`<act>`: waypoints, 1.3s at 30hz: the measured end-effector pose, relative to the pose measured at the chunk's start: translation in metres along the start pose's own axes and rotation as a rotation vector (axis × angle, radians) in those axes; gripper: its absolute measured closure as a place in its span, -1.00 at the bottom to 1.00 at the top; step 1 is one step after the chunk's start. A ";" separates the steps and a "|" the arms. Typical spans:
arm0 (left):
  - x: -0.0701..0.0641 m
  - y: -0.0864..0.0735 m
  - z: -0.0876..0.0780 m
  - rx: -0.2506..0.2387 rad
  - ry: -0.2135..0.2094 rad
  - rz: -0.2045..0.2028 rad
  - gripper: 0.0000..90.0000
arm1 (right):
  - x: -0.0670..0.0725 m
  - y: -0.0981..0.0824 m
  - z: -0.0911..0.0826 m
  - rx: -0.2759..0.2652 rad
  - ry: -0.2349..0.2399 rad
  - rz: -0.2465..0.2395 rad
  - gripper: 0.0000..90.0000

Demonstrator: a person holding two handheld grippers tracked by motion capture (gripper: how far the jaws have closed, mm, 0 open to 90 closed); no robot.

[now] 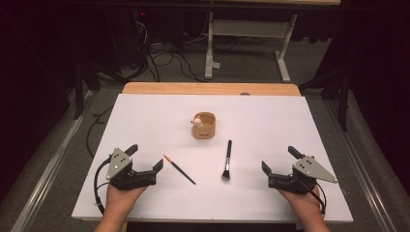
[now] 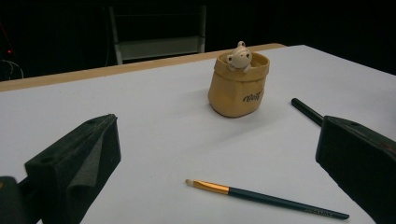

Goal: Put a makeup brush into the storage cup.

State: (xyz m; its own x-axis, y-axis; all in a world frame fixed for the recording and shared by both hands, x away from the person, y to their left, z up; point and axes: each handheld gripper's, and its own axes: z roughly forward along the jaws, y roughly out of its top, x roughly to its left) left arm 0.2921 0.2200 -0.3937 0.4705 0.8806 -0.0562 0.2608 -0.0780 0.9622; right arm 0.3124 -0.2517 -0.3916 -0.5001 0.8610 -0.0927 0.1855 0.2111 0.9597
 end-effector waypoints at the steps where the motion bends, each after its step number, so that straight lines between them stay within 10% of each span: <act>1: 0.000 0.000 0.000 0.001 -0.001 0.000 -0.99 | 0.000 0.000 0.000 0.000 0.000 0.000 -0.98; 39: 0.003 -0.004 0.005 0.051 0.014 -0.032 -0.98 | -0.002 -0.004 -0.002 0.012 -0.005 -0.001 -0.97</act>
State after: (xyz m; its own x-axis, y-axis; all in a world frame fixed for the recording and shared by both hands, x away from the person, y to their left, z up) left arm 0.2962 0.2203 -0.3991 0.4498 0.8893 -0.0826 0.3182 -0.0731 0.9452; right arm 0.3113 -0.2547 -0.3945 -0.4963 0.8629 -0.0954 0.1948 0.2178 0.9564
